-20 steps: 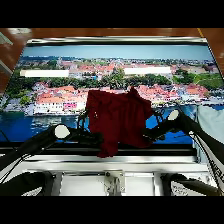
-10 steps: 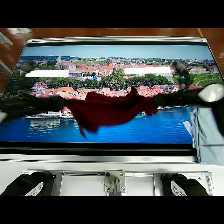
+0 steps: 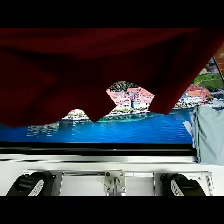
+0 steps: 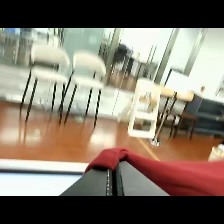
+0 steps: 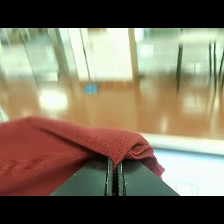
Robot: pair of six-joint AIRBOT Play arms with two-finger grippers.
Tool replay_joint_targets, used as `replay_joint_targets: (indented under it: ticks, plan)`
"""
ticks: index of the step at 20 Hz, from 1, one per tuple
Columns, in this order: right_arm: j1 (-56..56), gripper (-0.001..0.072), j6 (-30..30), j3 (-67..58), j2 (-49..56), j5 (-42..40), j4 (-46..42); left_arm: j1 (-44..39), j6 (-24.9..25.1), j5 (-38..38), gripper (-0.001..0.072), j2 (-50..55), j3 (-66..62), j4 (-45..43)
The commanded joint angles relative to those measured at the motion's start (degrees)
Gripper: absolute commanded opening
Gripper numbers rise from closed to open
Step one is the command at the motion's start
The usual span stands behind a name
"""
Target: Fold the shirts.
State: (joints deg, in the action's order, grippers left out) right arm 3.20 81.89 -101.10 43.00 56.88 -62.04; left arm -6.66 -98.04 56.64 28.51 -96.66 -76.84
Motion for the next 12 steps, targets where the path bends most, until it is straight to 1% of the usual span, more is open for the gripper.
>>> replay_joint_targets:
  ticks: [1, 3, 4, 5, 7, 8, 9, 10, 12]
  plan:
    - [0.2, 0.0062, 4.6, -5.1, -1.2, 4.7, -3.0, 0.6, -0.1, 4.7, 0.0039, -1.6, -3.1, -3.9]
    - [0.2, 0.0063, 6.3, -5.1, -0.8, 11.6, -3.8, 0.6, 1.6, 9.0, 0.0038, -1.2, -3.0, -6.5]
    - [0.2, 0.0063, 8.8, -5.1, -0.2, 16.6, -5.1, 0.5, 1.5, 11.4, 0.0038, -0.8, -3.0, -8.9]
    - [0.2, 0.0063, 10.4, -5.1, 0.7, 22.3, -6.4, 0.5, 1.5, 13.6, 0.0038, -0.4, -2.8, -11.9]
    - [0.2, 0.0063, 10.7, -5.0, 4.1, 35.1, -8.4, 0.6, 1.5, 17.2, 0.0038, 0.7, -1.6, -18.3]
    - [0.2, 0.0063, 10.9, -4.1, 6.2, 40.0, -9.1, 0.6, 1.5, 17.9, 0.0038, 1.2, -0.2, -20.5]
    - [0.2, 0.0063, 11.0, -2.4, 8.1, 42.7, -9.0, 0.6, 1.5, 18.1, 0.0038, 1.8, 1.7, -22.4]
    - [0.2, 0.0063, 10.9, 0.2, 10.0, 43.5, -9.0, 0.6, 1.4, 18.2, 0.0038, 2.7, 4.2, -23.7]
    - [0.2, 0.0063, 10.9, 7.1, 13.4, 39.0, -9.0, 0.6, 1.3, 18.2, 0.0038, 5.5, 9.7, -23.9]
